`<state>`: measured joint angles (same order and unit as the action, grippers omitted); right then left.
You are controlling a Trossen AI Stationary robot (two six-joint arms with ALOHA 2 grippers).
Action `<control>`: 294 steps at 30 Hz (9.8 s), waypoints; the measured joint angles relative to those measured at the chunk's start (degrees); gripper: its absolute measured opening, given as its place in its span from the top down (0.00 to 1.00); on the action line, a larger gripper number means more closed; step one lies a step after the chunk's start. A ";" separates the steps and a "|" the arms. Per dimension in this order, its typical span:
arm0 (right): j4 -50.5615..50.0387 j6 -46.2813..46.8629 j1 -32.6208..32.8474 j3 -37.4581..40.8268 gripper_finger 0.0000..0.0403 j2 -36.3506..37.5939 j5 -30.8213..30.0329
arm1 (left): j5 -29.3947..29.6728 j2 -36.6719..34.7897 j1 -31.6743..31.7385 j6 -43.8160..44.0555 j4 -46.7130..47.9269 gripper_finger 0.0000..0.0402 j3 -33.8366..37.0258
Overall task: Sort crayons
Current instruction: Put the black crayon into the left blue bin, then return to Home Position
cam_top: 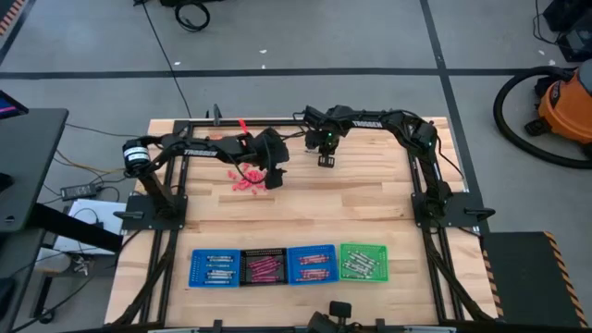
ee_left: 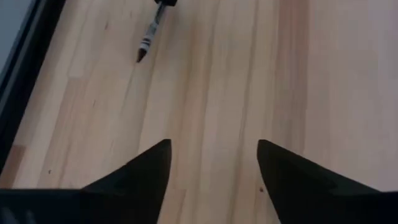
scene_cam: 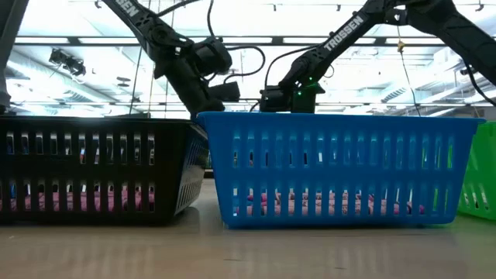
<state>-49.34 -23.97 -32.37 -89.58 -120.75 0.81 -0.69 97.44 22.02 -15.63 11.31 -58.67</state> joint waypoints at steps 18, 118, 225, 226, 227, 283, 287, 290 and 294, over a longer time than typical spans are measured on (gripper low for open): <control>0.99 -0.11 3.70 -0.11 0.99 0.42 18.74 | -4.24 2.02 -0.07 -5.39 -2.08 0.35 0.00; -2.24 22.31 13.76 -0.20 0.77 4.84 -0.40 | 12.12 -20.60 -72.57 87.81 37.99 0.94 4.57; 58.36 35.97 17.00 89.22 0.87 119.86 4.76 | 22.31 -96.55 -25.97 33.75 -25.95 0.94 58.21; 58.37 35.98 16.99 89.22 0.87 119.86 4.77 | 22.32 -96.55 -25.97 35.74 -26.04 0.93 58.21; 58.37 35.98 17.01 89.22 0.87 119.86 4.77 | 22.34 -96.55 -25.97 37.26 -26.10 0.93 58.21; 58.46 35.83 17.01 89.22 0.87 119.86 4.81 | 22.48 -96.55 -25.99 38.94 -26.04 0.91 58.29; 58.46 35.83 17.00 89.22 0.87 119.86 4.81 | 22.48 -96.55 -25.99 38.90 -26.06 0.91 58.29; 58.46 35.82 17.01 89.22 0.87 119.86 4.82 | 22.48 -96.55 -25.99 38.81 -26.05 0.91 58.29; 58.46 35.82 16.99 89.22 0.87 119.86 4.83 | 22.48 -96.55 -25.99 38.81 -26.05 0.91 58.31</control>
<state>9.13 11.86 -15.38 -0.36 -0.89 5.64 21.78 0.89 -3.97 23.18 -14.74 -0.36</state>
